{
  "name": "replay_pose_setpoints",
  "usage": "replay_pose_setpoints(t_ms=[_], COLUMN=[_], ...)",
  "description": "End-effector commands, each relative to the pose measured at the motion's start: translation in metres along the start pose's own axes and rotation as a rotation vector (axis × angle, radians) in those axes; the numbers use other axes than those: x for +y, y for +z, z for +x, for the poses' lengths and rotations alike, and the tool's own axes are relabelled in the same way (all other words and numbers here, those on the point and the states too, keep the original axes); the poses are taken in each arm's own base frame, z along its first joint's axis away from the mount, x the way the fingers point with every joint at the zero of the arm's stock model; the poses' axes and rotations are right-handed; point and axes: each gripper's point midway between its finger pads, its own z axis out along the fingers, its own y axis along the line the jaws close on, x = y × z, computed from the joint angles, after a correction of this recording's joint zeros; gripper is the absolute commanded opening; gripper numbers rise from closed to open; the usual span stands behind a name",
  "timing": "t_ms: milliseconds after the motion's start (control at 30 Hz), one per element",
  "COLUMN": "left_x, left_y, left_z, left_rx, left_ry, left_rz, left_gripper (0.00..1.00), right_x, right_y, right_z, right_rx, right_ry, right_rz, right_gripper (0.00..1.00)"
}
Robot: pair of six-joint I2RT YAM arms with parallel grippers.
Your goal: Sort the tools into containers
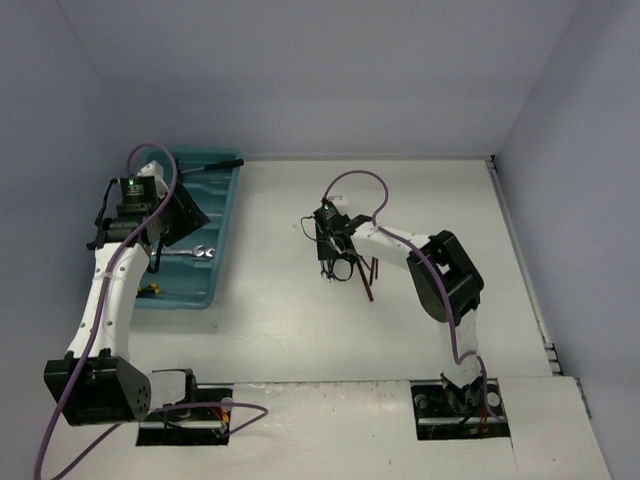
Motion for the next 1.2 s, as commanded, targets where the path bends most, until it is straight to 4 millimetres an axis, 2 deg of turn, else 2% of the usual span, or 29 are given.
replay_pose_setpoints(t_ms=[0,233,367,467,567,700,900,967,1167], left_x=[-0.013,-0.019,-0.036,-0.049,-0.064,-0.095,-0.140,-0.162,-0.202], left_y=[-0.011,-0.010,-0.010,-0.009,-0.008,-0.009,-0.011,-0.013,-0.017], left_z=[-0.006,-0.001,0.008,0.016,0.027,0.051,0.082,0.087,0.098], left_rx=[-0.037,-0.028,-0.007,0.012,0.034,0.096,0.171,0.179,0.203], left_ry=[0.053,0.083,0.132,0.164,0.191,0.226,0.228,0.204,0.175], left_rz=[0.032,0.037,0.067,0.088,0.117,0.197,0.338,0.427,0.564], left_gripper=[0.52,0.52,0.52,0.52,0.52,0.52,0.52,0.52,0.52], right_x=[0.000,-0.015,-0.024,-0.027,-0.029,-0.023,-0.009,-0.004,0.021], right_y=[0.000,0.003,-0.003,-0.011,-0.025,-0.051,-0.097,-0.118,-0.174], right_z=[-0.012,0.028,0.051,0.070,0.078,0.067,0.025,0.007,-0.024], right_rx=[-0.017,0.084,0.155,0.209,0.216,0.144,-0.032,-0.105,-0.257], right_ry=[0.034,0.030,0.008,-0.011,-0.030,-0.093,-0.160,-0.165,-0.202], right_rz=[0.027,0.077,0.090,0.077,0.057,0.026,-0.061,-0.106,-0.284], right_gripper=[0.43,0.30,0.17,0.03,0.00,0.00,0.00,0.00,0.00])
